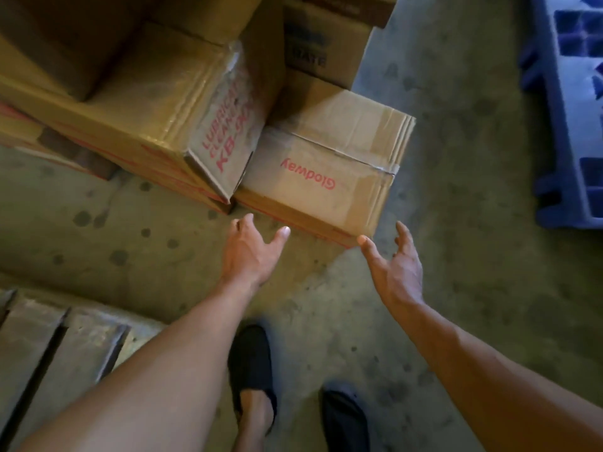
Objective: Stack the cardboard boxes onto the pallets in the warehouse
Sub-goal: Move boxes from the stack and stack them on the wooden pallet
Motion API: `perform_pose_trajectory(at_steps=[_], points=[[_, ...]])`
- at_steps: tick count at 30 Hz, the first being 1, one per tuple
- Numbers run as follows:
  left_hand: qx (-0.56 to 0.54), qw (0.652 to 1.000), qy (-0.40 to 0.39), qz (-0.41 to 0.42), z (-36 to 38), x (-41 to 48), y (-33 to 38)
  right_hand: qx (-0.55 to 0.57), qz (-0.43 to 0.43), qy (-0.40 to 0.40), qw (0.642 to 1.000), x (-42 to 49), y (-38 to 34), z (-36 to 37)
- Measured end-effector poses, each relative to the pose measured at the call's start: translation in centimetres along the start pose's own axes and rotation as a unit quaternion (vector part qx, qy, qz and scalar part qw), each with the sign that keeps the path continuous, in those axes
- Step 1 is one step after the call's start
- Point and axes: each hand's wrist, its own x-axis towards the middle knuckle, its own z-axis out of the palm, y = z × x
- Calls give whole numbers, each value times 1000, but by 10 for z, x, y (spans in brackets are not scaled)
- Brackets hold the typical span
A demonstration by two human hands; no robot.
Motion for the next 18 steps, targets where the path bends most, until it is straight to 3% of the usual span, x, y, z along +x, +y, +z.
perform_pose_trajectory(at_steps=[4,9,13,18], points=[[-40,996,-6,-80,12,62,-12,17,47,17,999,36,-3,38],[-91,990,-37,-98,30,103,-26,40,83,63,994,65,-9,78],[-152,982,2,-111,41,114,-29,53,89,91,991,73,-5,90],[-212,965,108,-114,46,121,-34,57,56,94,992,81,7,85]])
